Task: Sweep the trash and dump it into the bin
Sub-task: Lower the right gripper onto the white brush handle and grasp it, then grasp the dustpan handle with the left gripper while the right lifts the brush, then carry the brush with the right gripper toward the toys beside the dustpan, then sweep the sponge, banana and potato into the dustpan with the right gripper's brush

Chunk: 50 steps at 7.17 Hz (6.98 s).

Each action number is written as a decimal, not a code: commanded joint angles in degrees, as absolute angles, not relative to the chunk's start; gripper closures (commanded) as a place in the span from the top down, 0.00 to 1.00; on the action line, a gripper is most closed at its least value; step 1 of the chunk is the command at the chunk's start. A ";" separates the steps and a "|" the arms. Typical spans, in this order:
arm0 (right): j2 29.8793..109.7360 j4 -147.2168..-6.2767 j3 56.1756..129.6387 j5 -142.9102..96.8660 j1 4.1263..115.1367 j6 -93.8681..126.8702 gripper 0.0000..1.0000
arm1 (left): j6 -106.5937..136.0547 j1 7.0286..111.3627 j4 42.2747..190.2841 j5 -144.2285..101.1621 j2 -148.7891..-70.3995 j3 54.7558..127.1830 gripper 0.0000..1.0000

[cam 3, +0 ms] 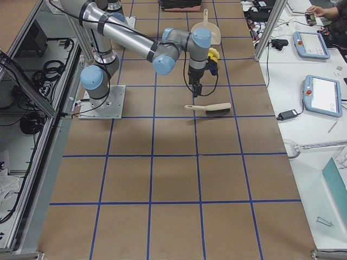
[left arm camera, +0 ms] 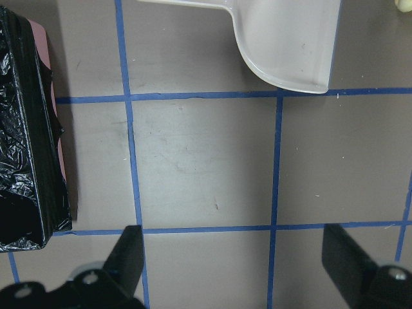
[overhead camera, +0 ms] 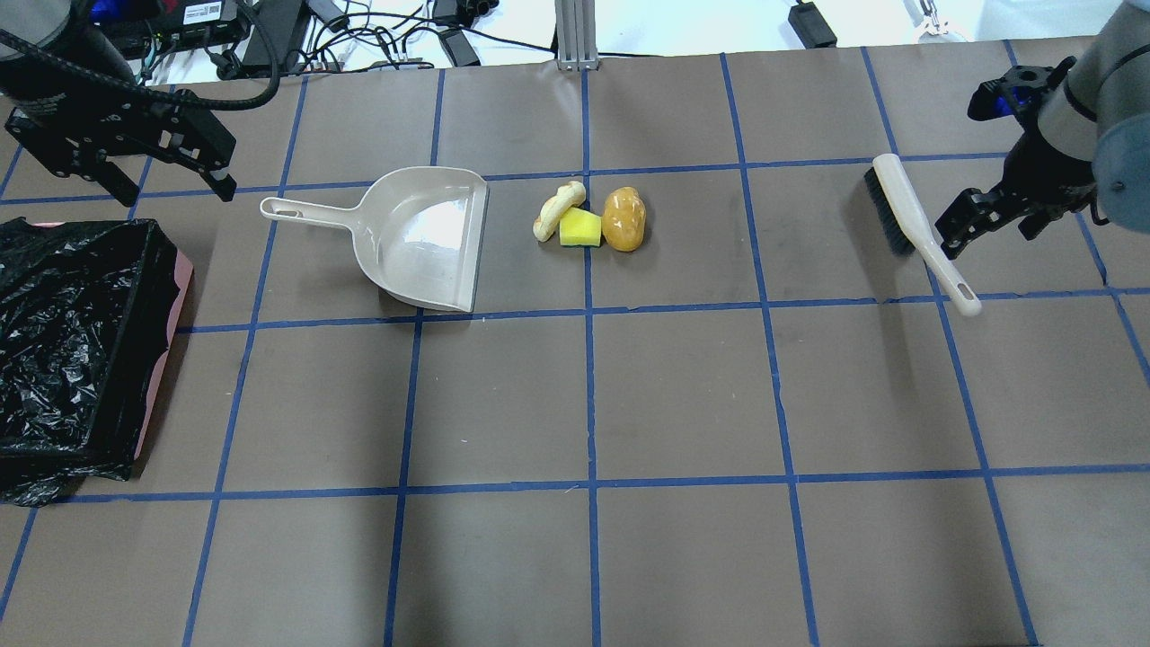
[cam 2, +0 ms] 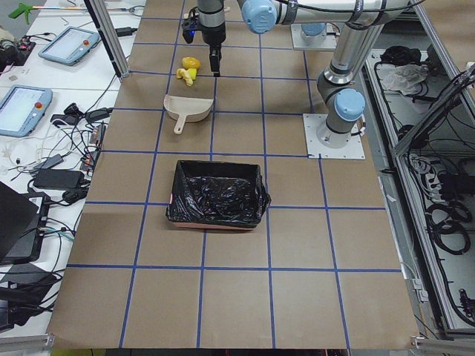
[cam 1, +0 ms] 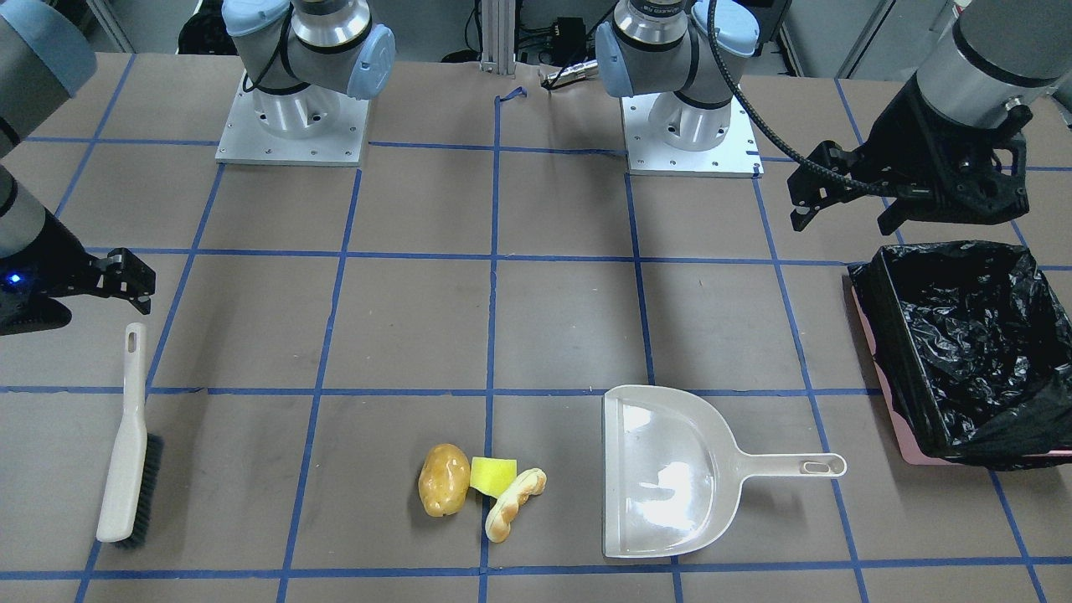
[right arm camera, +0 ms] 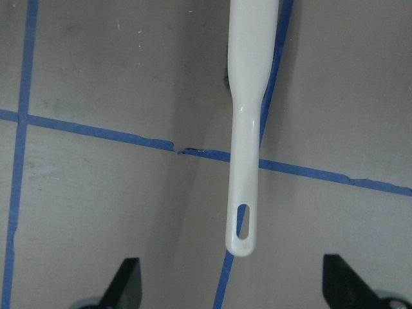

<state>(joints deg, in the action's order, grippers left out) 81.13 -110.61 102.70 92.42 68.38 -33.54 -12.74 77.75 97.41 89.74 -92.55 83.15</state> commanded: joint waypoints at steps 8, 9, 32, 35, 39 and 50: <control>69.61 -115.66 102.74 92.99 66.97 -32.52 0.90 | -24.83 77.61 89.79 89.82 -98.15 85.58 1.00; 69.26 -115.40 102.74 93.25 66.97 -30.61 0.91 | -29.05 77.61 81.73 89.74 -100.61 87.95 1.00; 70.14 -113.82 100.55 84.46 85.25 -5.28 0.00 | -104.59 78.40 56.16 90.97 -120.76 89.21 0.18; 69.79 -114.08 100.20 82.81 91.21 3.14 0.00 | -103.28 78.66 56.07 93.34 -121.03 89.21 0.18; 67.43 -114.08 97.57 82.09 96.49 8.17 0.00 | -101.53 78.92 56.42 93.95 -120.41 89.12 0.14; 60.74 -114.44 90.19 79.63 104.32 16.95 0.00 | -99.40 82.09 56.25 100.72 -120.85 88.68 0.09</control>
